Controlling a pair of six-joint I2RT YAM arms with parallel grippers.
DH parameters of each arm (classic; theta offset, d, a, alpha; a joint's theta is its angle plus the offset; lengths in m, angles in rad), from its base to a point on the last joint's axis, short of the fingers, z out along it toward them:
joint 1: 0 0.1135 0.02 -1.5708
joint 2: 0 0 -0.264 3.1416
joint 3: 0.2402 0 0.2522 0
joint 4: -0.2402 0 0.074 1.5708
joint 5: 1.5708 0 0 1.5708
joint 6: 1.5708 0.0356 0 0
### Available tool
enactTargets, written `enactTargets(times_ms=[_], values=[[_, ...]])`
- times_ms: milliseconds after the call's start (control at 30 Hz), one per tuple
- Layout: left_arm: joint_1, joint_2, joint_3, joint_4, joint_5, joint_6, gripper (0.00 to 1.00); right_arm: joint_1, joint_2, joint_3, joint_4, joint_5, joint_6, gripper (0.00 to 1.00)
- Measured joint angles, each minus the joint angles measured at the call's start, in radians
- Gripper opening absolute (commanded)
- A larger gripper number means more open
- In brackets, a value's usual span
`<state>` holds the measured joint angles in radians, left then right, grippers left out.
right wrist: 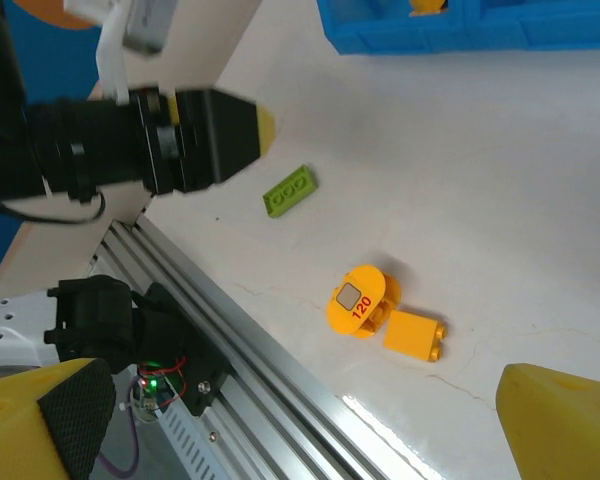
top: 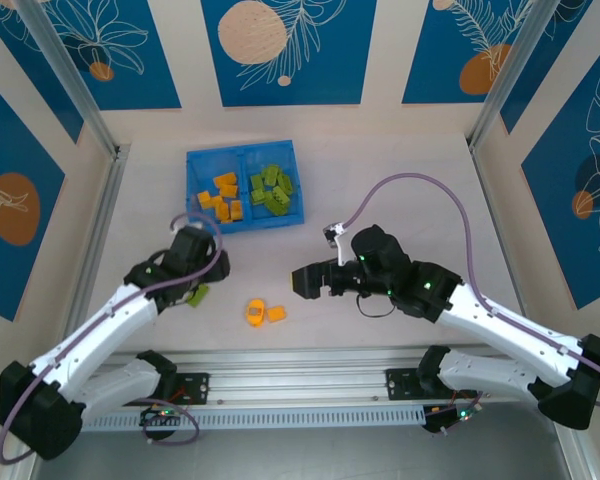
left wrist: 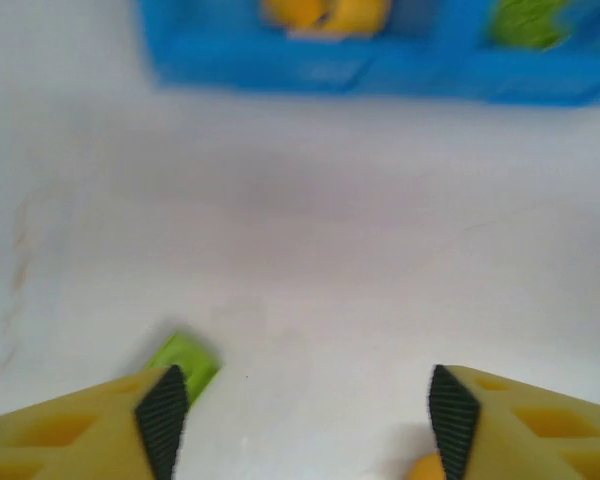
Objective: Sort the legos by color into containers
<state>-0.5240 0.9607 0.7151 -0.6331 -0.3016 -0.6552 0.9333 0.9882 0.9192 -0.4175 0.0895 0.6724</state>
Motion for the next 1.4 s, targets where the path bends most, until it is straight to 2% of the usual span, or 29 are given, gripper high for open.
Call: enactTargets(times_ms=[100,200,333,433,633,733,933,1133,1400], values=[[0.004,-0.055,-0.085,-0.056,-0.063,-0.049,0.80,0.000,0.026,0.002,0.006,-0.016,-0.002,0.99],[0.027,-0.037,-0.107,-0.063,-0.102,-0.065,0.85,0.000,0.027,0.002,0.008,-0.024,-0.003,1.00],[0.088,0.070,-0.120,-0.011,-0.085,-0.040,0.93,0.000,0.023,0.002,0.011,-0.026,-0.001,0.99],[0.112,0.153,-0.126,0.045,-0.042,0.003,0.93,0.000,0.007,0.002,0.011,-0.026,0.001,1.00],[0.171,0.328,-0.103,0.084,0.068,0.080,0.83,-0.003,-0.021,0.002,0.009,-0.026,0.008,0.99],[0.177,0.395,-0.093,0.104,0.116,0.101,0.73,-0.003,-0.023,0.002,0.008,-0.026,0.012,1.00],[0.180,0.404,-0.086,0.121,0.162,0.111,0.49,-0.004,-0.023,0.002,0.009,-0.027,0.024,0.99],[0.185,0.373,-0.112,0.148,0.191,0.078,0.45,-0.005,-0.023,0.002,0.010,-0.030,0.035,0.99],[0.185,0.362,-0.121,0.168,0.208,0.055,0.27,-0.004,-0.014,0.002,0.014,-0.037,0.042,1.00]])
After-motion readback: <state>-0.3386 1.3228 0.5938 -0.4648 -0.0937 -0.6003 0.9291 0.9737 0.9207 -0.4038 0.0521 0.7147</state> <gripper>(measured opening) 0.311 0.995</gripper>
